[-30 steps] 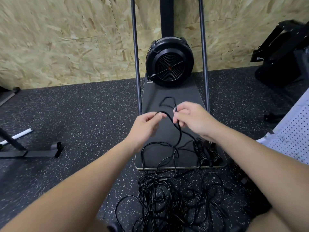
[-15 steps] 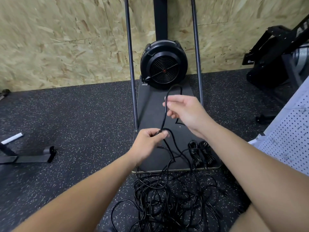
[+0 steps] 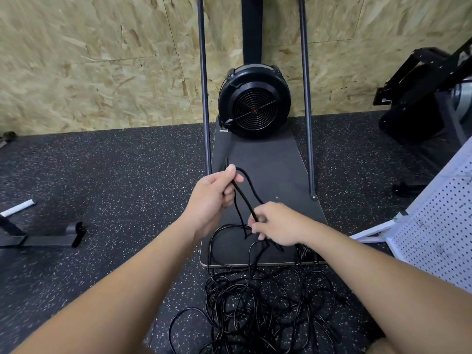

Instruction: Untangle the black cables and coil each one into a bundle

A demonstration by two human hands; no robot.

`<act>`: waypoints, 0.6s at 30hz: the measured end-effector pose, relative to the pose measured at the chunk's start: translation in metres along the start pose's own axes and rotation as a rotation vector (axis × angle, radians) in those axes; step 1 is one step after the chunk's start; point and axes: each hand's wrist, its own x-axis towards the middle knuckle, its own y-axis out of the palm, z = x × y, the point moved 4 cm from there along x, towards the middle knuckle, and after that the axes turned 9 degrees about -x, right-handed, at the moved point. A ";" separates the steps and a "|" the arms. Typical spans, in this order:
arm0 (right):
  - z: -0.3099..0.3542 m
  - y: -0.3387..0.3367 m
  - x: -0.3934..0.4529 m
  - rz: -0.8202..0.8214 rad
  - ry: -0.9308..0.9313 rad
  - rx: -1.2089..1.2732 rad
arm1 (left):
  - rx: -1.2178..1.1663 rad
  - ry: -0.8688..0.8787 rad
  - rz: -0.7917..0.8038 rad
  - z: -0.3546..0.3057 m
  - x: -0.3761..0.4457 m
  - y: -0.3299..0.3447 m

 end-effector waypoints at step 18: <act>0.054 -0.083 -0.017 -0.557 -0.225 0.634 | 0.258 -0.221 0.282 0.034 -0.018 -0.007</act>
